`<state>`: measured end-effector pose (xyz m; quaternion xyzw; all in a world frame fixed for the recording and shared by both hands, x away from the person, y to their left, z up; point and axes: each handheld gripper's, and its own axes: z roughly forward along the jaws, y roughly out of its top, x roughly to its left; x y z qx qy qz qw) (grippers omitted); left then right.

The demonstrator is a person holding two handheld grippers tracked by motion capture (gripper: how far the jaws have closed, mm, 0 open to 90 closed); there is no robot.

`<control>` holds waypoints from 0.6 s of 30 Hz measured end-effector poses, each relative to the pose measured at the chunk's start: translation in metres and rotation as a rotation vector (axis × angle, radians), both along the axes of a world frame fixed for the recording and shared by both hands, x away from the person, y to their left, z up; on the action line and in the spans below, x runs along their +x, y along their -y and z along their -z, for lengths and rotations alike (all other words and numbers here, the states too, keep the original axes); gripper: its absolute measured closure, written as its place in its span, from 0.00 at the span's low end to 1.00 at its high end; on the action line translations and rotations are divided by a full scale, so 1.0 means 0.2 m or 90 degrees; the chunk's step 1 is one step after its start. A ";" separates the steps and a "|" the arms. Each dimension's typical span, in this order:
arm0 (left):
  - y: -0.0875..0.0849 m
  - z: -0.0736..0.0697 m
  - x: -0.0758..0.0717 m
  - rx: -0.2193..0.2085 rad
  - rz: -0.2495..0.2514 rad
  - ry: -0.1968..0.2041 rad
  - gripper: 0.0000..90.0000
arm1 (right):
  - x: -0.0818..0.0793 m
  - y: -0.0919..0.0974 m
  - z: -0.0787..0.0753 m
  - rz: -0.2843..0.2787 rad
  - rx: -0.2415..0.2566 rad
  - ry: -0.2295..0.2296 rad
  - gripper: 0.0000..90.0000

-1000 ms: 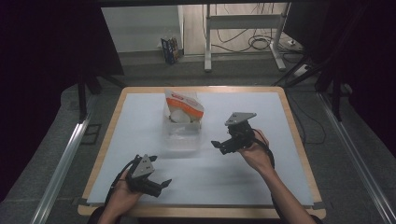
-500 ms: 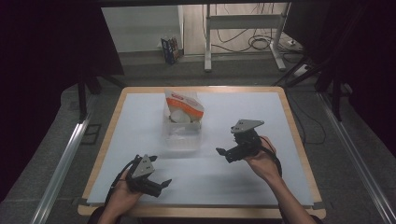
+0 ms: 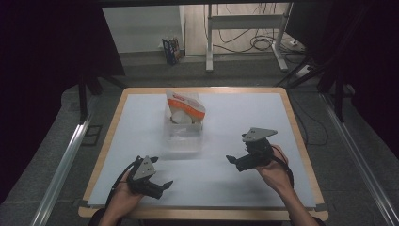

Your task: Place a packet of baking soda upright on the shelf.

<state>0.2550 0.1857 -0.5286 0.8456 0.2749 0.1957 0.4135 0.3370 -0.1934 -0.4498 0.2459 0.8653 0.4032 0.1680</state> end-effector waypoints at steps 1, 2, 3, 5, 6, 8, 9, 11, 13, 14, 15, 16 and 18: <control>0.00 0.00 0.00 -0.001 0.001 0.000 0.02 | -0.01 0.01 0.00 0.002 0.000 0.000 0.01; 0.00 0.00 0.00 -0.004 0.001 -0.001 0.02 | -0.01 0.02 0.00 0.005 0.000 -0.001 0.01; 0.00 0.00 0.00 -0.009 0.001 -0.002 0.02 | -0.01 0.03 0.00 0.005 0.001 -0.003 0.01; -0.01 -0.01 0.00 -0.017 -0.001 -0.003 0.02 | -0.02 0.05 0.01 0.009 0.004 -0.007 0.01; -0.01 -0.01 0.00 -0.018 -0.001 -0.005 0.02 | -0.03 0.06 0.01 0.010 0.005 -0.009 0.01; -0.01 -0.01 0.00 -0.019 -0.001 -0.005 0.02 | -0.04 0.07 0.02 0.013 0.005 -0.010 0.01; -0.01 -0.01 0.00 -0.020 -0.001 -0.006 0.02 | -0.04 0.08 0.02 0.015 0.005 -0.011 0.01; -0.01 -0.01 0.00 -0.020 -0.001 -0.006 0.02 | -0.06 0.11 0.03 0.022 0.008 -0.015 0.01; -0.01 -0.01 0.00 -0.019 0.000 -0.008 0.02 | -0.06 0.13 0.04 0.027 0.008 -0.018 0.01; -0.01 -0.01 0.00 -0.019 0.000 -0.008 0.02 | -0.06 0.13 0.04 0.027 0.008 -0.018 0.01; -0.01 -0.01 0.00 -0.019 -0.001 -0.008 0.02 | -0.07 0.15 0.05 0.030 0.009 -0.024 0.01; -0.01 0.00 0.01 -0.020 -0.003 -0.008 0.02 | -0.07 0.15 0.05 0.030 0.009 -0.024 0.01; -0.02 0.00 0.01 -0.021 -0.005 -0.009 0.02 | -0.08 0.17 0.06 0.030 0.013 -0.031 0.01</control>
